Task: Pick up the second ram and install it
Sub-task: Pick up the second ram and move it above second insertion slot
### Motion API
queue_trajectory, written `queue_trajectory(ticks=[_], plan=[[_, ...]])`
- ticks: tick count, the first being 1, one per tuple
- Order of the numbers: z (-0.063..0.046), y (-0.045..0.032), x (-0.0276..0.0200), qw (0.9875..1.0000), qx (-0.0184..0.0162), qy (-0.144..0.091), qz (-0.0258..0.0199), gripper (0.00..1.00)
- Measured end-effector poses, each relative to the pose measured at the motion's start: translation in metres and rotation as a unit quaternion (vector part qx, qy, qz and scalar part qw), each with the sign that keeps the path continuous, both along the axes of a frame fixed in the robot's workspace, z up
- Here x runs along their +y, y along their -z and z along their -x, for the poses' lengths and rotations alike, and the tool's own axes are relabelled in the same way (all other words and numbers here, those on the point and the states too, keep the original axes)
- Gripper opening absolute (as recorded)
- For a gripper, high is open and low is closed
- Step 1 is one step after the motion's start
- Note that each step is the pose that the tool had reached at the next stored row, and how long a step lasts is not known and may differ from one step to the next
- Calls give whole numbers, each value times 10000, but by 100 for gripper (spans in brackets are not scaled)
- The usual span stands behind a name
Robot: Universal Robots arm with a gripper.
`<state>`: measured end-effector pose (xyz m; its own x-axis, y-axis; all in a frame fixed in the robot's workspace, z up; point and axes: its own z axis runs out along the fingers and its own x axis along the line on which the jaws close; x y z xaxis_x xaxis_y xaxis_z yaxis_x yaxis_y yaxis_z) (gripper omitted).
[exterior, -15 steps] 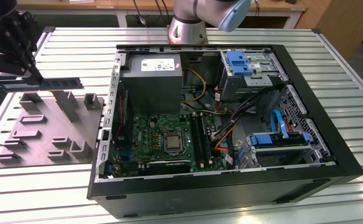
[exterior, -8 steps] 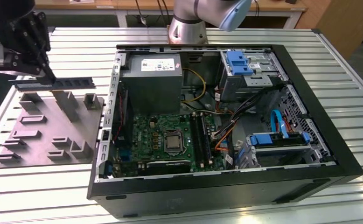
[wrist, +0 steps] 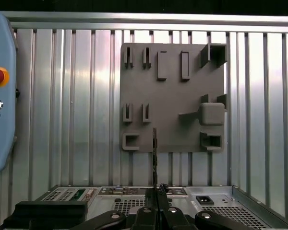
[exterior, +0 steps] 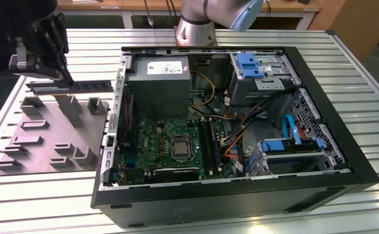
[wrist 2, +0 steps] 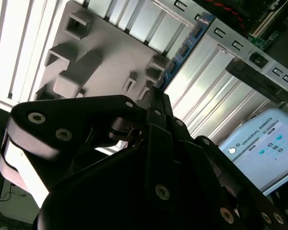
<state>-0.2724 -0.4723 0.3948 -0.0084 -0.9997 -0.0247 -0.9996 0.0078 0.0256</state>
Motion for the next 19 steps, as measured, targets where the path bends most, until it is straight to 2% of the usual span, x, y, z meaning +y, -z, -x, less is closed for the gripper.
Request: queue_trajectory(ticks=[11, 19], plan=[[-290, 0, 0, 10000, 7, 1, 0, 12], [-553, 0, 0, 10000, 15, 0, 0, 12]])
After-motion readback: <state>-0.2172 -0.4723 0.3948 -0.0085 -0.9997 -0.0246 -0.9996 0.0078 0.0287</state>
